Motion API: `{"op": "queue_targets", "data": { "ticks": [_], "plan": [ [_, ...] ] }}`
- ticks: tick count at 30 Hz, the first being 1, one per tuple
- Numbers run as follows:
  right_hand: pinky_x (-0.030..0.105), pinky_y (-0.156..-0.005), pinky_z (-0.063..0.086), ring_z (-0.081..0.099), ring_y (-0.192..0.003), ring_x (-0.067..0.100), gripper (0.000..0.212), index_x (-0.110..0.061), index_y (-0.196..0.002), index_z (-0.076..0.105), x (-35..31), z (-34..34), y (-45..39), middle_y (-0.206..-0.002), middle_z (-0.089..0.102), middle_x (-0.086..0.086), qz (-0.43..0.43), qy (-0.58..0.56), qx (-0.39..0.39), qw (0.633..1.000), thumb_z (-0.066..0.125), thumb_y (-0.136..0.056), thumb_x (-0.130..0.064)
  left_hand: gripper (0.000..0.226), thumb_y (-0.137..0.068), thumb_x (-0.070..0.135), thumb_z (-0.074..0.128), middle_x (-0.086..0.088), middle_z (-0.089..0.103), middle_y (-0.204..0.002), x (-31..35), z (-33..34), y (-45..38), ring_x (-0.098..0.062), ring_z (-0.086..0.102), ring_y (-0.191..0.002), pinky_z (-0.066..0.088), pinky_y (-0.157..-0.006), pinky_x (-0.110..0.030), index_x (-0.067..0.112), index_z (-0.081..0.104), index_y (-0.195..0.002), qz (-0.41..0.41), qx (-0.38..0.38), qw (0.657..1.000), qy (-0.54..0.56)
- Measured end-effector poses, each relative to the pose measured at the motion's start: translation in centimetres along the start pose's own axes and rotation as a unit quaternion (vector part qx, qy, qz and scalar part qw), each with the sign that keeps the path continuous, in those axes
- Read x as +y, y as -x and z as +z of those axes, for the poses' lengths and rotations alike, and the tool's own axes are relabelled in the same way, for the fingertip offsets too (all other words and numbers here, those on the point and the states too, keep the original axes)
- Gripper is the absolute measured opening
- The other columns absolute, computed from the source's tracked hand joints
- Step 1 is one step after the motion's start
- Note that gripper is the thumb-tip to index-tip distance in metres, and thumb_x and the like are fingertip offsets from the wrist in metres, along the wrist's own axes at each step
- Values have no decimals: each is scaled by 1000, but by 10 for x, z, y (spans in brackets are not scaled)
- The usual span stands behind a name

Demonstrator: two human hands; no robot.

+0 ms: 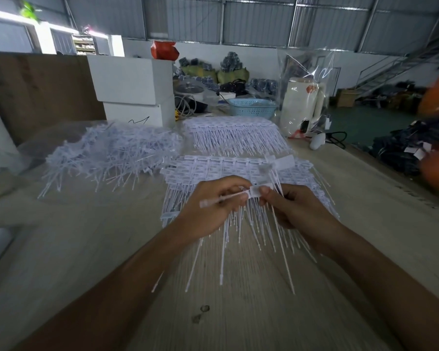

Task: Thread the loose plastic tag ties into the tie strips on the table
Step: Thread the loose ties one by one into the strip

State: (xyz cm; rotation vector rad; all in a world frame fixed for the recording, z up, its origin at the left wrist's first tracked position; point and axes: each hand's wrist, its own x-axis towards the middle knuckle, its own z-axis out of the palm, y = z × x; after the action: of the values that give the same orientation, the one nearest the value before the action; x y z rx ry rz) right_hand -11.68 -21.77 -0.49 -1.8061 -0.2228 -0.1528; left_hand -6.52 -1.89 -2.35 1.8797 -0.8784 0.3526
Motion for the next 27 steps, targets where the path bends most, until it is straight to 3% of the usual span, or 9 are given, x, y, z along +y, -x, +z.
{"op": "queue_targets", "data": {
  "ticks": [6,10,13,16,18,21,24,27],
  "plan": [
    [22,-44,27,33,-45,8,38,-16,-72,69,2,1,0,-53,41,-6,59,20,-51,997,63,-93,-46,16,-96,14,65,7,72,-75,-5,-5,-2,-8,69,-68,58,-69,-32,25,70,-106,-9,83,996,-8],
    [19,-44,28,33,-45,8,45,-18,-62,63,2,4,-1,-56,40,-1,59,7,-38,998,55,-96,-46,16,-97,21,58,16,68,-77,-9,-3,-1,-5,65,-69,53,-66,-26,31,70,-101,-13,59,997,-40],
    [20,-46,29,31,-47,10,45,-14,-67,58,3,0,-3,-57,38,-2,70,-6,-46,996,51,-100,-44,18,-98,25,55,26,65,-82,-9,-3,-1,5,62,-76,49,-70,-21,33,68,-107,-2,43,995,-94],
    [23,-47,35,40,-50,12,43,-11,-72,56,7,0,-3,-63,47,3,86,-25,-59,994,48,-103,-40,20,-96,24,62,14,71,-97,-9,-4,-1,-2,65,-88,53,-78,-28,22,71,-113,16,37,991,-125],
    [25,-45,38,46,-51,14,41,-11,-77,59,9,3,-1,-67,52,6,91,-38,-57,994,47,-104,-38,25,-90,20,70,11,72,-101,-6,-2,0,-6,67,-91,54,-80,-31,24,70,-114,9,44,991,-130],
    [20,-39,28,33,-44,10,36,-9,-90,65,11,6,-2,-58,44,0,93,-57,-25,994,45,-106,-35,34,-83,21,78,17,71,-86,0,2,3,0,66,-81,52,-74,-25,34,61,-110,0,41,993,-107],
    [19,-39,23,25,-44,9,33,-11,-92,66,11,5,-5,-56,32,-4,108,-70,52,990,44,-107,-32,43,-81,21,81,21,71,-85,5,7,3,-1,67,-73,48,-65,-19,38,48,-103,-10,29,997,-72],
    [18,-39,21,25,-44,8,32,-17,-85,63,6,8,-2,-56,32,-5,130,-89,18,987,52,-102,-42,46,-78,22,83,20,72,-86,7,10,3,-1,67,-72,45,-62,-14,37,46,-100,-10,25,997,-68]
  ]
}}
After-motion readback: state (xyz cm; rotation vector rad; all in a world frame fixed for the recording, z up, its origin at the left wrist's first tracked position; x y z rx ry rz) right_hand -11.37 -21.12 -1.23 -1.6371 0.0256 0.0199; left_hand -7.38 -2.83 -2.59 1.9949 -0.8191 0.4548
